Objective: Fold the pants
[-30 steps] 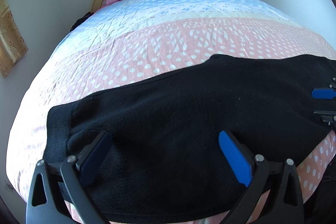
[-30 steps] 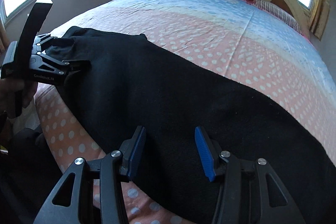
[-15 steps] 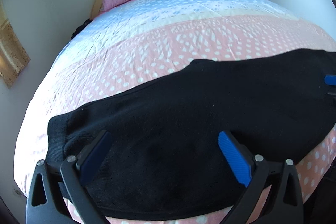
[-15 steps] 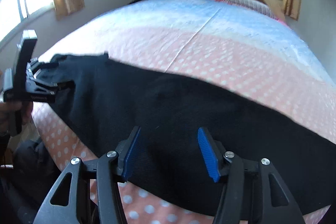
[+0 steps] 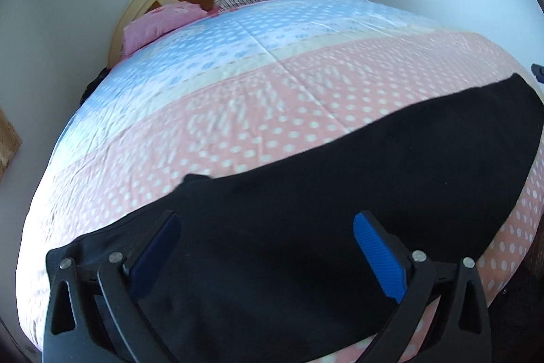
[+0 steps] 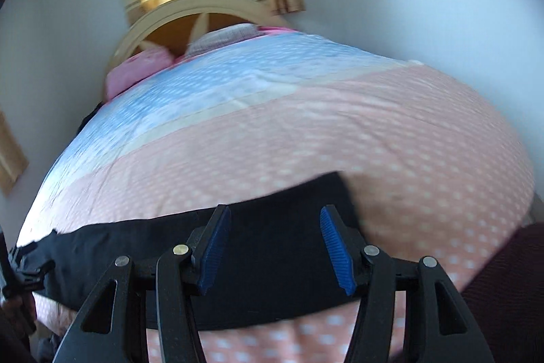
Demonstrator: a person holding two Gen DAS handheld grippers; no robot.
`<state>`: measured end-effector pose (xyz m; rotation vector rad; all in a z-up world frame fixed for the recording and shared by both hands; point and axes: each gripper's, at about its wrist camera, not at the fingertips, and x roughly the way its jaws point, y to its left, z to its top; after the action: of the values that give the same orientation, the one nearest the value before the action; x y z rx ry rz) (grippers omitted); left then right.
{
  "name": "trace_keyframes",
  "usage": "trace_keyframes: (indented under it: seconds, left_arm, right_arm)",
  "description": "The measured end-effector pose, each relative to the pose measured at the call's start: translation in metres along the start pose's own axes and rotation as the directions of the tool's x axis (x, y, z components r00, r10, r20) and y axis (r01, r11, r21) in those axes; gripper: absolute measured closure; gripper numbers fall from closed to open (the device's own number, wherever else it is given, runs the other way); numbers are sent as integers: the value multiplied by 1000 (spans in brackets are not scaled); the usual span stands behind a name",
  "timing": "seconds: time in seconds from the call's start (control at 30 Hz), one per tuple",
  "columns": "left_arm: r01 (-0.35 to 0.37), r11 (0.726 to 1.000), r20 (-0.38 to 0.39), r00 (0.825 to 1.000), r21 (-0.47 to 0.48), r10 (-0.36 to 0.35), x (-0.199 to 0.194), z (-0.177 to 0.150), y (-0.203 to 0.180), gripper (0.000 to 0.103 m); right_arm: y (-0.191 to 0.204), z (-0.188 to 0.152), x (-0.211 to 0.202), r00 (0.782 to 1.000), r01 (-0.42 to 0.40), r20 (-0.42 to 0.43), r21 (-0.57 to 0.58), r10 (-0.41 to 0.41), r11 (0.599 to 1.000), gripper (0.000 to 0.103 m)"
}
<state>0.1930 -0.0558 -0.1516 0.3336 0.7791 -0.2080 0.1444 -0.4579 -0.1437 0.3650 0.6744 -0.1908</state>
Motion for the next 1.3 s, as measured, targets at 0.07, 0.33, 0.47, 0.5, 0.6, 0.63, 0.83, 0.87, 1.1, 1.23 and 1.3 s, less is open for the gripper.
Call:
trace_keyframes:
  seconds: [0.07, 0.33, 0.47, 0.5, 0.6, 0.63, 0.83, 0.87, 1.1, 1.23, 1.3]
  left_arm:
    - [20, 1000, -2, 1000, -13, -20, 2, 1, -9, 0]
    - [22, 999, -65, 998, -37, -24, 18, -6, -23, 0]
    - [72, 992, -66, 995, -101, -79, 21, -11, -15, 0]
    - [82, 990, -65, 994, -113, -90, 21, -12, -13, 0]
    - [81, 990, -60, 994, -115, -88, 21, -13, -14, 0]
    - [79, 991, -58, 995, -112, -86, 20, -13, -15, 0]
    - [82, 990, -56, 994, -114, -89, 21, -13, -14, 0]
    - [82, 990, -55, 995, -114, -89, 21, -13, -14, 0]
    - [70, 990, -58, 995, -119, -77, 16, -13, -12, 0]
    - [54, 991, -46, 997, -118, -60, 7, -16, -9, 0]
    - [53, 991, -43, 997, -126, -59, 4, -18, -6, 0]
  right_arm:
    - [-29, -3, 3, 999, 28, -24, 43, -27, 999, 46]
    - [-62, -24, 39, 988, 6, -153, 96, 9, 995, 46]
    - [-62, -25, 38, 987, -36, -153, 101, 51, 994, 51]
    - [-63, -25, 39, 984, -66, -156, 120, 84, 991, 54]
    - [-64, -29, 42, 980, -84, -170, 138, 107, 987, 56]
    - [-65, -29, 44, 979, -93, -168, 148, 117, 985, 56]
    - [-72, -32, 45, 976, -105, -165, 193, 138, 975, 74]
    - [-73, -32, 45, 976, -110, -164, 194, 143, 975, 79]
    - [-43, -29, 33, 975, -169, -122, 143, 187, 975, 91]
    - [-12, -21, 17, 983, -164, -72, 75, 169, 984, 91]
    - [7, -15, 7, 983, -177, -40, 34, 178, 984, 91]
